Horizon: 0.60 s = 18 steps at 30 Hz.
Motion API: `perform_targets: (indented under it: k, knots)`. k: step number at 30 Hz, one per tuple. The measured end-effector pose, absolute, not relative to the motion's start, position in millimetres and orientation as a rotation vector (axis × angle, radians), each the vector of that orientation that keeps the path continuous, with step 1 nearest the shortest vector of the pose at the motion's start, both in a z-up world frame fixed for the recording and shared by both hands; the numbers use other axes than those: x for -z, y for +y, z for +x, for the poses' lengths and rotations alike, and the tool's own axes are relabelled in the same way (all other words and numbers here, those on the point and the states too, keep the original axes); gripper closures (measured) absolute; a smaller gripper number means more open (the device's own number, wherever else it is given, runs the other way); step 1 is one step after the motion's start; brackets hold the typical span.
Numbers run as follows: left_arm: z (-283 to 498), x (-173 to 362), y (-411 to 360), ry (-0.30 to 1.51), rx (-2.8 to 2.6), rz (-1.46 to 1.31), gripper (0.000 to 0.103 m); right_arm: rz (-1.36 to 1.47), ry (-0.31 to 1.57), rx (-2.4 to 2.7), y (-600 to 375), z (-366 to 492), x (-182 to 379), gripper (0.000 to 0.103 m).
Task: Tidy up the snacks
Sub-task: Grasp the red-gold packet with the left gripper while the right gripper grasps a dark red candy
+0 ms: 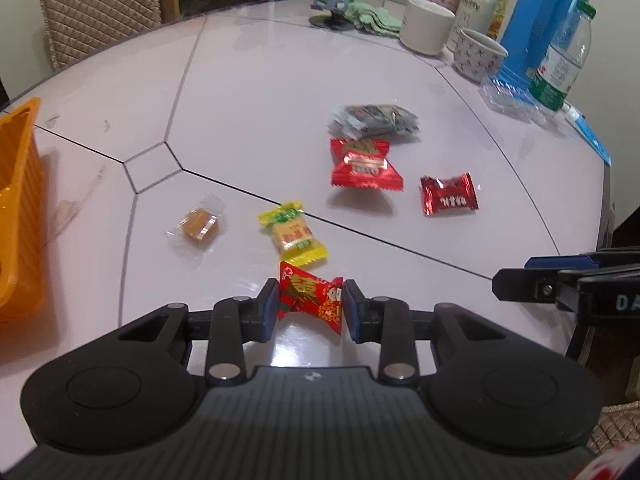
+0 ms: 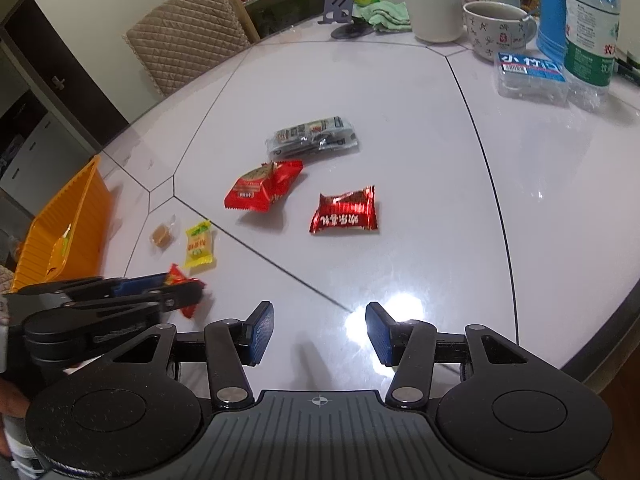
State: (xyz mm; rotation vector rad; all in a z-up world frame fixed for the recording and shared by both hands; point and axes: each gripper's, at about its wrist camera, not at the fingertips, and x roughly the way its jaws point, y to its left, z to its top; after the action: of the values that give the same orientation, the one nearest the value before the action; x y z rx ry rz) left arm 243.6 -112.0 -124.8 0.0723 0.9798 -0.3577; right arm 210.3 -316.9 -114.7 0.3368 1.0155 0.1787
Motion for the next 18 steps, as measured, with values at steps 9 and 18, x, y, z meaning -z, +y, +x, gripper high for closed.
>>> perform_targets:
  k: [9, 18]
  knots:
    - [252, 107, -86, 0.945, 0.277, 0.030, 0.073, 0.277, 0.920, -0.187, -324, 238, 117, 0.052]
    - [258, 100, -68, 0.930, 0.228, 0.007, 0.073, 0.134, 0.838, -0.309, -318, 277, 124, 0.052]
